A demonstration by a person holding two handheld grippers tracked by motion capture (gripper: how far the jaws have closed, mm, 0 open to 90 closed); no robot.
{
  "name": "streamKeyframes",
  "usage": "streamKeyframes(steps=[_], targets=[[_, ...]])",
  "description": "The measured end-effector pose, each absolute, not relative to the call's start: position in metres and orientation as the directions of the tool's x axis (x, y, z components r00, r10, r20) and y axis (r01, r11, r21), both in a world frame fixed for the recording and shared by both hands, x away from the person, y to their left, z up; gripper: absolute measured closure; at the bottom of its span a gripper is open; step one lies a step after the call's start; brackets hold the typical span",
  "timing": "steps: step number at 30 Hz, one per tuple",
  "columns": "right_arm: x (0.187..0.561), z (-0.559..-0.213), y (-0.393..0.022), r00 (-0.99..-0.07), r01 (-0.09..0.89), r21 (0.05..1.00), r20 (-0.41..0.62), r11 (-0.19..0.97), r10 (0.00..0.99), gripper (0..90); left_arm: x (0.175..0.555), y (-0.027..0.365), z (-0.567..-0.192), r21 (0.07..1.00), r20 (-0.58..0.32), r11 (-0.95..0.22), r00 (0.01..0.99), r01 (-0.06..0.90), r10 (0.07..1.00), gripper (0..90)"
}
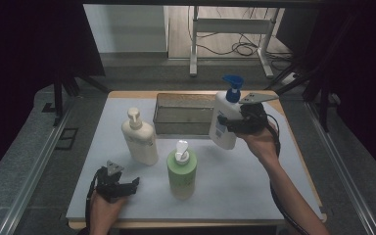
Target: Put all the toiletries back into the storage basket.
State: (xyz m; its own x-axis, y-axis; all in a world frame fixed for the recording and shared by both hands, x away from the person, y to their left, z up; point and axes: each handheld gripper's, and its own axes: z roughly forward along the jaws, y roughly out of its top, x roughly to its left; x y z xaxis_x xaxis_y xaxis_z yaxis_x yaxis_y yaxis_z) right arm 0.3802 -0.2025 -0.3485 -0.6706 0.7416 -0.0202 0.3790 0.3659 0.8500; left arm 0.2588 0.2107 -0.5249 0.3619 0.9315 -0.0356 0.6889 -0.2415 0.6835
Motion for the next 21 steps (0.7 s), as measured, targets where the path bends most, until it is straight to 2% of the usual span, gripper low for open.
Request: streamKeyframes(steps=[21], targets=[[0.404,-0.336,-0.18,-0.652,0.371,0.854,-0.039,0.364,0.757,37.8,0.259,0.211,-0.525,0.683,-0.035,-0.243,0.363,0.689,0.931,11.6]])
